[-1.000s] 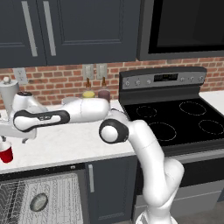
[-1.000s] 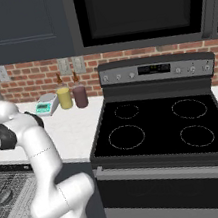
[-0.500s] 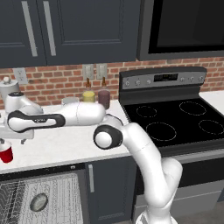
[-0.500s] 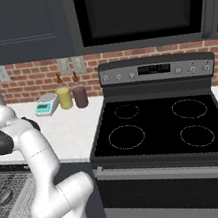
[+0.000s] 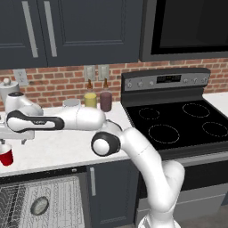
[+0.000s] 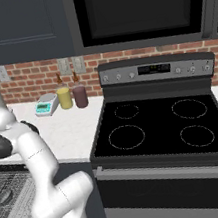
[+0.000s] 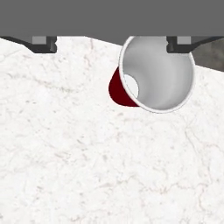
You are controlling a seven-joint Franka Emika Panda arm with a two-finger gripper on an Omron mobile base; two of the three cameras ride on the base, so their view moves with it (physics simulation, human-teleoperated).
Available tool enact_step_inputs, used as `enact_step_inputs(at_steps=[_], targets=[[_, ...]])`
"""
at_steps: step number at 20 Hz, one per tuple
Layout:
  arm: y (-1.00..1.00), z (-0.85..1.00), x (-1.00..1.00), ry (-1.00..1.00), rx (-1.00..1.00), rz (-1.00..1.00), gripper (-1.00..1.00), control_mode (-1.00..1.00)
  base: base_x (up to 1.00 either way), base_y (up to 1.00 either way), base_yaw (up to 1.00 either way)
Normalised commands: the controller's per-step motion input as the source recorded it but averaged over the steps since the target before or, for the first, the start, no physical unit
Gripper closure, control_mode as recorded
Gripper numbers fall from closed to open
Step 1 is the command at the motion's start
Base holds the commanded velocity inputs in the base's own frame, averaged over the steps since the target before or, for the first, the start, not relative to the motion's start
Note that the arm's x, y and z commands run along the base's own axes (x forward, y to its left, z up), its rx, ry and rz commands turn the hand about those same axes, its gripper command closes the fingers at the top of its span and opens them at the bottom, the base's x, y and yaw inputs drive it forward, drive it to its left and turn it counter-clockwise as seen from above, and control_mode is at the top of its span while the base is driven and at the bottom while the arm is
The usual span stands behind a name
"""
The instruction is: Pick up the cup and bowl from the counter, place them in the dishwasher, and close the dishwasher door.
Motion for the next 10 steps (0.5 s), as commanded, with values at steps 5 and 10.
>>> enact_step_inputs(at_steps=[5,10], targets=[[0.02,-0.29,0.01,0.00,0.00,0.00,-1.00,-1.00,0.00,0.00,0.00],[0.12,-0.14,0.00,0.00,0.00,0.00,-1.00,-1.00,0.00,0.00,0.00]])
